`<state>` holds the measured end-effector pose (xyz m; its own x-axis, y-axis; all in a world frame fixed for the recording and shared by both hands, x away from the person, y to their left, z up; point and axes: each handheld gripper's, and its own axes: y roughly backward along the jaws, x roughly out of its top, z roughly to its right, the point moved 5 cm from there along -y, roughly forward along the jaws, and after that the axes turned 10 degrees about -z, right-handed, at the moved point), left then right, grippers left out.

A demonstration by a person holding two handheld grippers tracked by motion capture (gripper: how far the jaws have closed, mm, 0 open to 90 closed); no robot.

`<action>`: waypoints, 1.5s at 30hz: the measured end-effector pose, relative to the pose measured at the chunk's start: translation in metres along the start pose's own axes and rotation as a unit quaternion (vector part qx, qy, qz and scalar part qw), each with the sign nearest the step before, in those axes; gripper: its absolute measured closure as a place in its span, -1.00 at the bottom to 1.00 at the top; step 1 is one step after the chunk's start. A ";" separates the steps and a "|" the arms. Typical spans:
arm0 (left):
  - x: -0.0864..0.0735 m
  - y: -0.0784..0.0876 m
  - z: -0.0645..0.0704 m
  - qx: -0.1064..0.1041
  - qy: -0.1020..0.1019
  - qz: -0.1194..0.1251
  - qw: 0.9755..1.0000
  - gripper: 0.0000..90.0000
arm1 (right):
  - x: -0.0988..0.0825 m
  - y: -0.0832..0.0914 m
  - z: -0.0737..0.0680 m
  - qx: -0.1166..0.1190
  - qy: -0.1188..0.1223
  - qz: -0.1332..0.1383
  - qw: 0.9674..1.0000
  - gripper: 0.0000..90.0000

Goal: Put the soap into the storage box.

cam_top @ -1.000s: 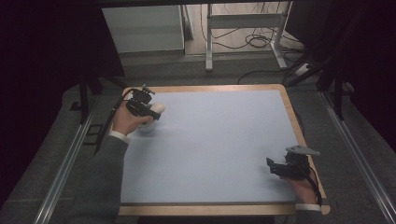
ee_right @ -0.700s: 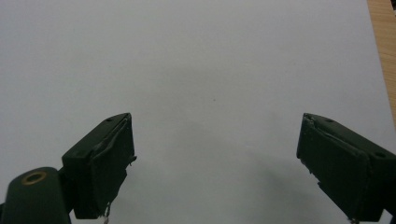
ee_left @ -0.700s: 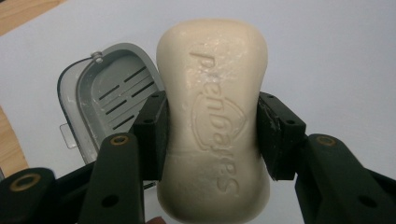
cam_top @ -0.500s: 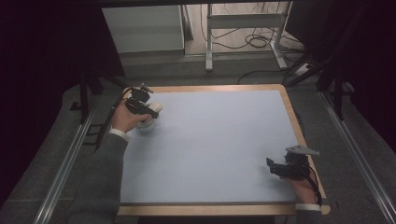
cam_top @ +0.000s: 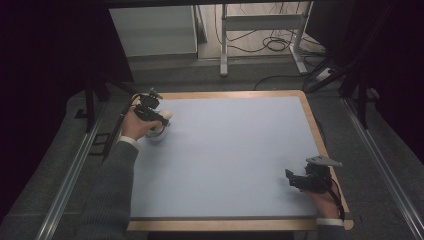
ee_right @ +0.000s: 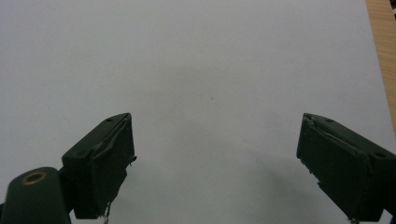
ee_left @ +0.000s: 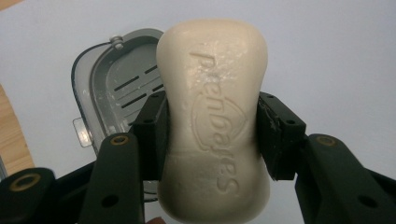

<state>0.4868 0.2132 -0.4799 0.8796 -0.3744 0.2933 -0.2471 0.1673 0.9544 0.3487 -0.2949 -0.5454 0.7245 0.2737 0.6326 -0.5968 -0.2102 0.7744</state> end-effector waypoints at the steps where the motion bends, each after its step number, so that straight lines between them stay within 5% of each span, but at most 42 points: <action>1: 0.000 -0.001 -0.001 -0.001 0.003 0.001 1.000 0.11 | 0.000 0.000 0.000 0.000 0.000 0.000 1.000 -0.75; 27: -0.003 -0.022 -0.027 -0.003 0.050 -0.015 0.999 0.11 | 0.000 0.001 0.000 -0.001 0.001 0.000 1.000 -0.75; 41: -0.005 -0.037 -0.030 -0.003 0.061 -0.027 0.998 0.10 | 0.000 0.001 0.000 -0.001 0.001 -0.001 1.000 -0.75; 45: -0.005 -0.032 -0.028 -0.008 0.060 -0.004 0.998 0.00 | 0.000 0.001 0.000 -0.001 0.001 -0.001 1.000 -0.75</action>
<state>0.5019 0.2351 -0.5136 0.9240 -0.2643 0.2763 -0.2341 0.1806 0.9553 0.3483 -0.2951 -0.5450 0.7251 0.2766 0.6306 -0.5954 -0.2084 0.7760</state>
